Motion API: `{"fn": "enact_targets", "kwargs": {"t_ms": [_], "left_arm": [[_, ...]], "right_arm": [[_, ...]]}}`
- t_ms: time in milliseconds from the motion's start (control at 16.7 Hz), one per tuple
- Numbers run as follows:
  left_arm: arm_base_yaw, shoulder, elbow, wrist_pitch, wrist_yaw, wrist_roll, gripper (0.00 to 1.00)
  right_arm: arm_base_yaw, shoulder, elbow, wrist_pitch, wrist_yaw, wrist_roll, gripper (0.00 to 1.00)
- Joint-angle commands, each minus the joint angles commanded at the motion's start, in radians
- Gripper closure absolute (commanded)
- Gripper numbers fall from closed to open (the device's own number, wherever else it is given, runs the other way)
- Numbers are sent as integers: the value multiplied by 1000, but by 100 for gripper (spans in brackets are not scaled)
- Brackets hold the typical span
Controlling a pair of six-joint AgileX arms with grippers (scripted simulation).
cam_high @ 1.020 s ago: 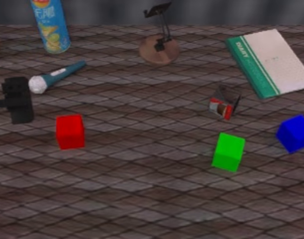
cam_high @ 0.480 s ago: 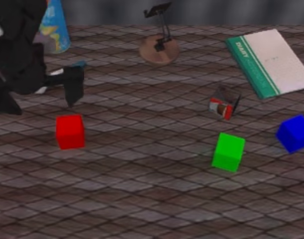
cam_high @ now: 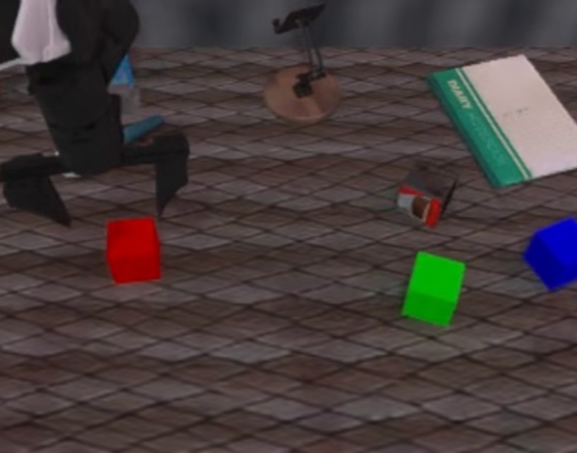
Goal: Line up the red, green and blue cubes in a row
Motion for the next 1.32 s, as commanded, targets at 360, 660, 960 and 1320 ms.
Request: {"fn": "enact_targets", "kwargs": {"t_ms": [360,660,960,1320], "left_arm": [[4,5,-14,19,0,3,0],[2,83,-114,203,1,4,0],[1,131,-171,302,1,3,0],[1,131,-171,302,1,3,30]], "right_arm": [[0,0,0,0,0,0,0],[0,0,0,0,0,0,0],[0,0,0,0,0,0,0],[0,0,0,0,0,0,0]]}}
